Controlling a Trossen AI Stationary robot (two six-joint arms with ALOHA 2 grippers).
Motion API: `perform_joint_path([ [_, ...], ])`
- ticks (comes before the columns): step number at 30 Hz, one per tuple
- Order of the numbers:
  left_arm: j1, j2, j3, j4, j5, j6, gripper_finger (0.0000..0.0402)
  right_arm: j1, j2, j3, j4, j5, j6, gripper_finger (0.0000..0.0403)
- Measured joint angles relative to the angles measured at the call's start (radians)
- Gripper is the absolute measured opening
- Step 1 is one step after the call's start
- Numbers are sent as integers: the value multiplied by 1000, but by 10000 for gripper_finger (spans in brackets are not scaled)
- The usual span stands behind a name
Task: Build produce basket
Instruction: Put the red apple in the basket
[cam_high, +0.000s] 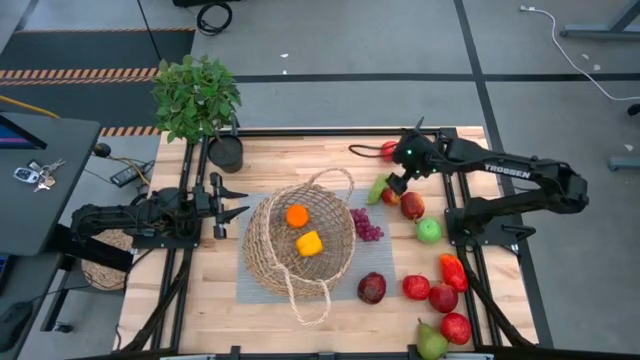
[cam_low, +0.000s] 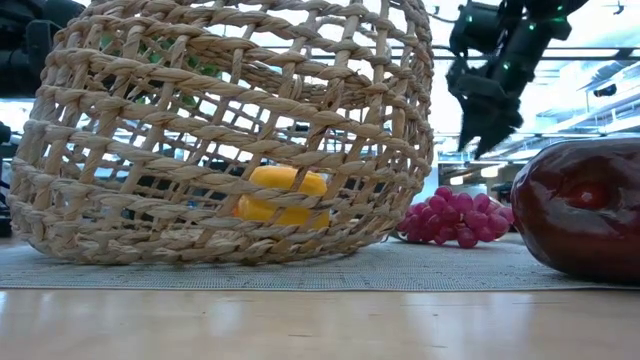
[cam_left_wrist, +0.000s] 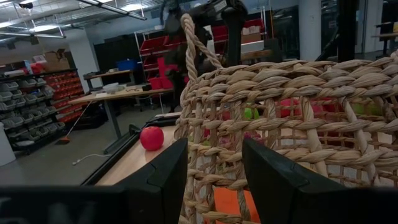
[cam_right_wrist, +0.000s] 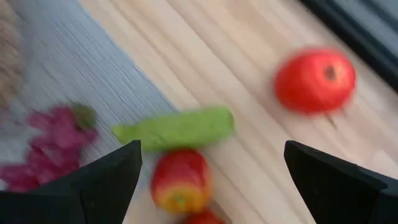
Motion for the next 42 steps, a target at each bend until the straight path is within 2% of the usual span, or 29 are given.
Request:
perform_joint_path([
  [3, 0, 0, 0, 0, 0, 0, 160, -11, 22, -10, -37, -6, -1, 397],
  [6, 0, 0, 0, 0, 0, 0, 160, -6, 55, -31, -28, -44, -8, 397],
  [15, 0, 0, 0, 0, 0, 0, 160, 2, 179, -90, 18, -58, -37, 397],
  [29, 0, 0, 0, 0, 0, 0, 160, 3, 311, -95, 78, -78, -81, 393],
  [35, 0, 0, 0, 0, 0, 0, 160, -3, 345, -95, 86, -78, -93, 362],
  [42, 0, 0, 0, 0, 0, 0, 160, -6, 304, -87, 70, -76, -115, 314],
])
